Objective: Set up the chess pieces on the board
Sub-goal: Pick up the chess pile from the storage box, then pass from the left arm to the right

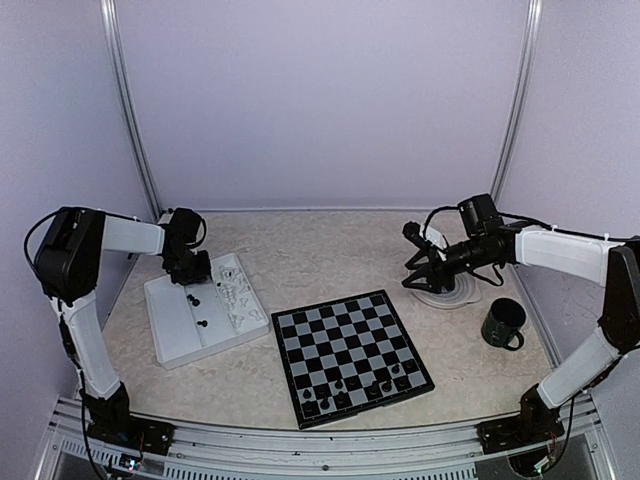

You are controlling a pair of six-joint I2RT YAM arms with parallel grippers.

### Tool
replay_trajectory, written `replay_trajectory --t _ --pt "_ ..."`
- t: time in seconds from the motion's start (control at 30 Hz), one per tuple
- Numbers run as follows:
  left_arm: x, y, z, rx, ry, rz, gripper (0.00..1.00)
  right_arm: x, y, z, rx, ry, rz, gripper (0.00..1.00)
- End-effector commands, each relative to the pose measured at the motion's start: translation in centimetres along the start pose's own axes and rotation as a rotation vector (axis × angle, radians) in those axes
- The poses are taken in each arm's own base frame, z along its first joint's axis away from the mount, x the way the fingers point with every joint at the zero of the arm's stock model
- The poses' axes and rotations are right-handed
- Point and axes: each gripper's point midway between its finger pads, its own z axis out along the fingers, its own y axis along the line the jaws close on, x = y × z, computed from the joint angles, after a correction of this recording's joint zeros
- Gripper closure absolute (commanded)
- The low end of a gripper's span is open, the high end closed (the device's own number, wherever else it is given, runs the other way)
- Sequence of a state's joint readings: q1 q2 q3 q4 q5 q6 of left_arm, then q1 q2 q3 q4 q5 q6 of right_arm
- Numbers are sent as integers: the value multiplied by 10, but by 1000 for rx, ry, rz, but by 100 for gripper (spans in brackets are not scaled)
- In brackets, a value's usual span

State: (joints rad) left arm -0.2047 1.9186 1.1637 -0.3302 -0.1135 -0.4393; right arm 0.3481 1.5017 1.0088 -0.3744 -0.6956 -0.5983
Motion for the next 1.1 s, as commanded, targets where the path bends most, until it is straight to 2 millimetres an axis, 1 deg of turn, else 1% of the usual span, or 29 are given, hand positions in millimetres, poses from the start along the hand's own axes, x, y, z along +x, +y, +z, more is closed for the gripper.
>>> replay_trajectory --t 0.0,0.07,0.1,0.2,0.23,0.3,0.33,0.37,0.4,0.43,0.47,0.5,0.53,0.57,0.63,0.73,0.87,0.97,1.07 --pt "15 -1 8 -14 59 16 80 -8 -1 -1 2 -4 -21 46" --pt "20 -3 1 -17 68 30 82 -8 -1 -1 -1 -3 -18 46" --pt "19 -6 -8 -14 61 38 83 -7 -1 0 -1 -3 -17 46" --pt "27 -15 -31 -13 52 84 83 -7 0 1 -7 -3 -13 46" --pt "25 -21 -46 1 23 107 83 -7 0 1 -9 -5 -10 46" --pt "27 -33 -70 22 -24 172 83 -10 1 0 -15 -14 -5 46" --pt "25 -43 -88 53 -67 214 83 -12 1 0 -18 -23 -1 46" --pt "29 -55 -99 85 -93 277 83 -16 2 -2 -21 -32 3 46" --pt "33 -70 -115 137 -128 332 83 -20 2 -3 -23 -45 6 46" --pt "42 -86 -127 197 -144 387 83 -27 3 -6 -25 -62 11 46" --pt "47 -101 -146 276 -176 421 83 -34 4 -8 -32 -82 17 46" --pt "56 -113 -157 343 -187 451 83 -42 6 -10 -41 -101 19 45" --pt "61 -124 -172 411 -215 476 83 -49 8 -12 -55 -118 25 45" --pt "68 -135 -189 494 -243 496 84 -57 11 -13 -72 -134 28 45" --pt "77 -143 -208 580 -263 499 86 -70 18 -11 -108 -148 30 45" --pt "91 -150 -226 661 -255 516 87 -82 31 -2 -159 -140 25 45" --pt "117 -168 -248 758 -261 582 87 -96 52 14 -254 -132 33 45" --pt "138 -183 -258 828 -260 620 87 -108 70 28 -376 -131 77 45" --pt "148 -197 -264 895 -258 612 87 -122 87 41 -483 -137 114 45"
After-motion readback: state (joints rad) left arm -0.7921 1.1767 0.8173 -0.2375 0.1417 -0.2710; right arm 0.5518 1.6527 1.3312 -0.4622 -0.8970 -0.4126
